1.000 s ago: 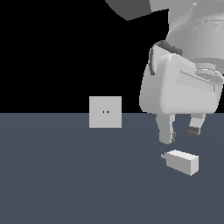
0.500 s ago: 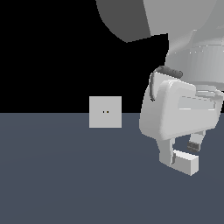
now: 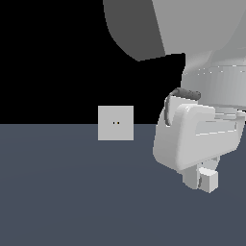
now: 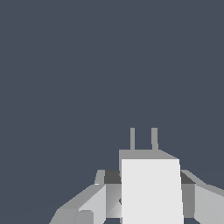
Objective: Plug the charger into the wall socket.
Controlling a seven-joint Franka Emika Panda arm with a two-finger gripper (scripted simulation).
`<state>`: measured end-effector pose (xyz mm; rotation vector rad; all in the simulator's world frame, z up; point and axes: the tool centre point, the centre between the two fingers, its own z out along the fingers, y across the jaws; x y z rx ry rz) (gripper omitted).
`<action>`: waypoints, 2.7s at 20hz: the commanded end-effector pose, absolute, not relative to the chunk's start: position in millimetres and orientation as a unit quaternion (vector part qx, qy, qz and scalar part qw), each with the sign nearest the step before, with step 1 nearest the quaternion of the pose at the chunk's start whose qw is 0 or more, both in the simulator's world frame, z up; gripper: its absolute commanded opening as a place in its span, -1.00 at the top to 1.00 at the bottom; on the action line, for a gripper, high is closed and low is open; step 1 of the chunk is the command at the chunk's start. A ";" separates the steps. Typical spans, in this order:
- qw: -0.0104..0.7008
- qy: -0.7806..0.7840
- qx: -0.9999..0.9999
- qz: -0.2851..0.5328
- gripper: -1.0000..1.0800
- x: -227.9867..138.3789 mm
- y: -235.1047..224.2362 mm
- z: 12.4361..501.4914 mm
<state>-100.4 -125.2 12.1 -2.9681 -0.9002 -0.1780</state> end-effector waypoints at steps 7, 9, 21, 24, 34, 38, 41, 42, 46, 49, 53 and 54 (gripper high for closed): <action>0.017 -0.290 -0.955 -0.057 1.00 -100.2 -125.2 11.8; 0.017 -0.289 -0.955 -0.058 1.00 -100.1 -125.2 12.1; 0.015 -0.253 -0.965 -0.059 1.00 -94.4 -102.8 24.2; 0.015 -0.235 -0.970 -0.059 1.00 -90.8 -91.8 30.3; 0.010 -0.160 -0.985 -0.061 1.00 -71.5 -48.6 55.3; 0.008 -0.130 -0.990 -0.061 1.00 -61.9 -32.5 65.2; 0.007 -0.108 -0.992 -0.061 1.00 -53.9 -21.0 72.6; 0.006 -0.100 -0.993 -0.061 1.00 -51.1 -17.3 75.1; 0.005 -0.073 -0.995 -0.061 1.00 -40.3 -4.1 84.0; 0.003 -0.055 -0.997 -0.061 1.00 -33.1 3.6 89.5; 0.002 -0.037 -0.997 -0.061 1.00 -25.1 11.2 95.1; 0.002 -0.034 -0.998 -0.061 1.00 -23.4 12.7 96.2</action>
